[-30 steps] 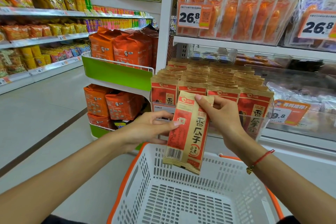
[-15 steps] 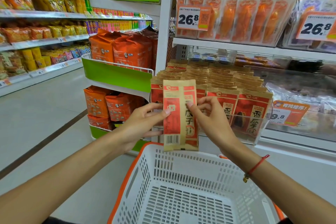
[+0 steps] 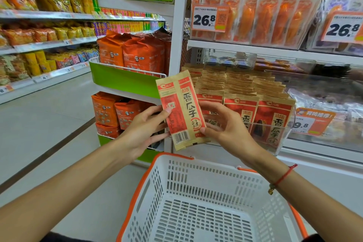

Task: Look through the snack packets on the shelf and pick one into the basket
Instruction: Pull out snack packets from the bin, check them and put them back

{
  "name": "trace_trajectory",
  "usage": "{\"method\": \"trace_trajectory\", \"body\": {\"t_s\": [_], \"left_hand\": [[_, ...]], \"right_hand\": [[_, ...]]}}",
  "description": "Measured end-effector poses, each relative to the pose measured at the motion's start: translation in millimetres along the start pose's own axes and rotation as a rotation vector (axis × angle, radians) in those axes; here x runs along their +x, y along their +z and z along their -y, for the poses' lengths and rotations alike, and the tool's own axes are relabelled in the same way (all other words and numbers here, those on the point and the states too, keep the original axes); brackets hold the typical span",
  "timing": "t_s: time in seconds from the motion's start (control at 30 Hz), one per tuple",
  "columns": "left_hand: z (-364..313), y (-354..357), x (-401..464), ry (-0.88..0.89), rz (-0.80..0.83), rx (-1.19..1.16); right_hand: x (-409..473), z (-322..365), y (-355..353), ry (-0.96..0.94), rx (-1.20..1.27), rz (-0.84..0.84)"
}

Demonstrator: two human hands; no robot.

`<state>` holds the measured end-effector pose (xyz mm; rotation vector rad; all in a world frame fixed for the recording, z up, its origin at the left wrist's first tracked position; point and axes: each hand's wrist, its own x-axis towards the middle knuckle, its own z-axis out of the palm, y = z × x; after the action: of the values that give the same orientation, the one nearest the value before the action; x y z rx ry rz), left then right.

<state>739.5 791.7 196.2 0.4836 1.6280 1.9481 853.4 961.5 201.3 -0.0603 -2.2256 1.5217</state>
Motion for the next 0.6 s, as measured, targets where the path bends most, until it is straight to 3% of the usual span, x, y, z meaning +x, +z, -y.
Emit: {"method": "trace_trajectory", "body": {"t_s": [0.13,0.4,0.6], "left_hand": [[2.0,1.0,0.4,0.008,-0.019,0.005],[2.6,19.0,-10.5,0.18,-0.099,0.201],[2.3,34.2,-24.3,0.259,-0.155,0.267]], "right_hand": [[-0.8,-0.9,4.0,0.008,-0.034,-0.019],[-8.4,4.3,24.7,0.011,-0.35,-0.117],[-4.1,0.9,26.4,0.031,-0.327,-0.155]]}}
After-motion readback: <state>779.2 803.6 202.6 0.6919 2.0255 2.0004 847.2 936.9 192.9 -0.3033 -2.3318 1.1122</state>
